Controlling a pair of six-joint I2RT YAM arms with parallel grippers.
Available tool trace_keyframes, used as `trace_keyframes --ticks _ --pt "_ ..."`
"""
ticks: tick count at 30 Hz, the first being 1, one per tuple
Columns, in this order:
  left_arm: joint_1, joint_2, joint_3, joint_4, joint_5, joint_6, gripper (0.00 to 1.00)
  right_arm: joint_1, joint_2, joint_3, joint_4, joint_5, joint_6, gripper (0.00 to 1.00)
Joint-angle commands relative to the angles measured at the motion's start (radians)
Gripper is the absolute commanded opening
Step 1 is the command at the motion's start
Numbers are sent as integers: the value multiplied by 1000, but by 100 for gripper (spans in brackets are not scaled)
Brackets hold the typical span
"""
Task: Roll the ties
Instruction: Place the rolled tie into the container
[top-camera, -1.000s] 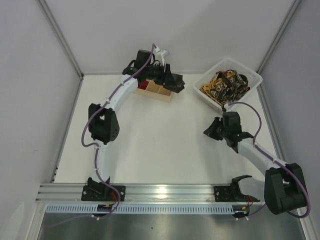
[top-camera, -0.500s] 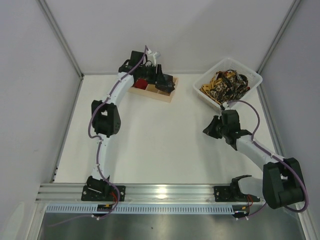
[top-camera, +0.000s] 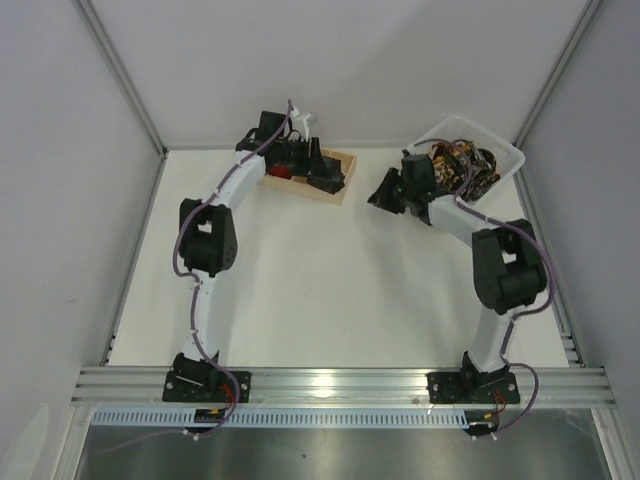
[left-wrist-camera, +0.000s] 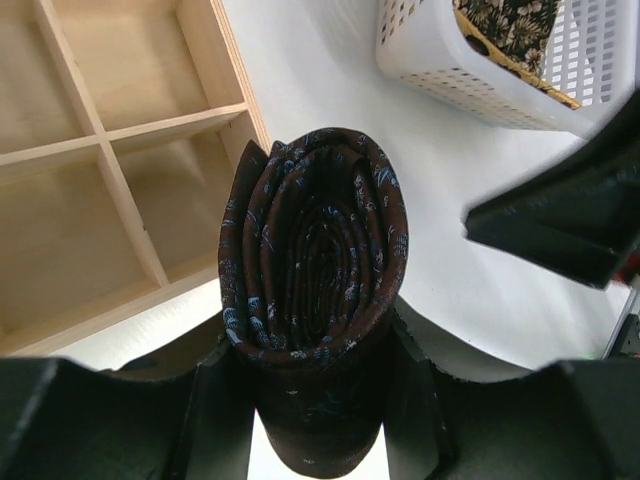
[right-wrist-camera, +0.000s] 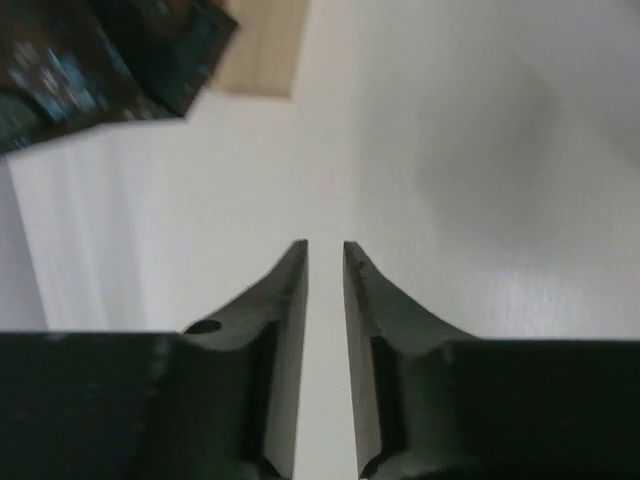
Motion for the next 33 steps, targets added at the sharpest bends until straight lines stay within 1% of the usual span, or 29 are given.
trace_keyframes --ticks 1,2,3,4,5,6,7,9,10,11,13,17,20,21,23,25,26,28,29,33 --pt "24 -147 -1 45 -1 -6 6 18 182 282 -95 64 25 34" --pt "27 -158 -6 45 -1 -4 6 18 225 341 -115 60 25 38" --pt "36 -179 -10 45 2 -6 6 20 273 472 -161 58 25 43" --pt "40 -189 -13 43 5 -7 6 21 311 528 -187 64 28 48" --pt "45 -195 -13 34 10 -7 6 24 386 591 -205 61 30 51" --pt "51 -201 -13 28 10 -9 6 27 416 637 -218 45 28 54" --pt "62 -210 -12 20 13 -7 6 31 442 718 -225 44 26 56" --pt "73 -224 -23 6 11 4 6 49 529 801 -276 52 17 61" --pt "74 -247 -44 5 7 5 6 55 558 880 -290 52 16 62" --pt "77 -258 -58 11 0 7 6 61 606 912 -307 55 20 62" --pt "90 -290 -107 20 2 -2 6 83 647 988 -345 72 26 62" --pt "96 -353 -191 72 17 -18 6 110 703 1034 -376 116 17 62" --pt "96 -382 -230 77 20 -22 6 123 727 1042 -410 155 26 57" --pt "96 -397 -237 76 26 -21 6 123 730 1033 -416 161 26 52" --pt "96 -411 -257 71 26 -19 6 130 730 1019 -410 158 20 45" --pt "96 -431 -279 68 25 -15 7 135 729 1002 -407 152 13 36" --pt "96 -437 -285 68 25 -15 8 139 726 995 -405 146 4 26" --pt "96 -446 -293 57 33 -10 8 146 703 966 -396 132 -10 20" --pt "96 -449 -294 43 34 -10 8 155 694 952 -387 123 -32 12" --pt "96 -471 -319 7 28 20 8 170 635 872 -384 109 -76 7"
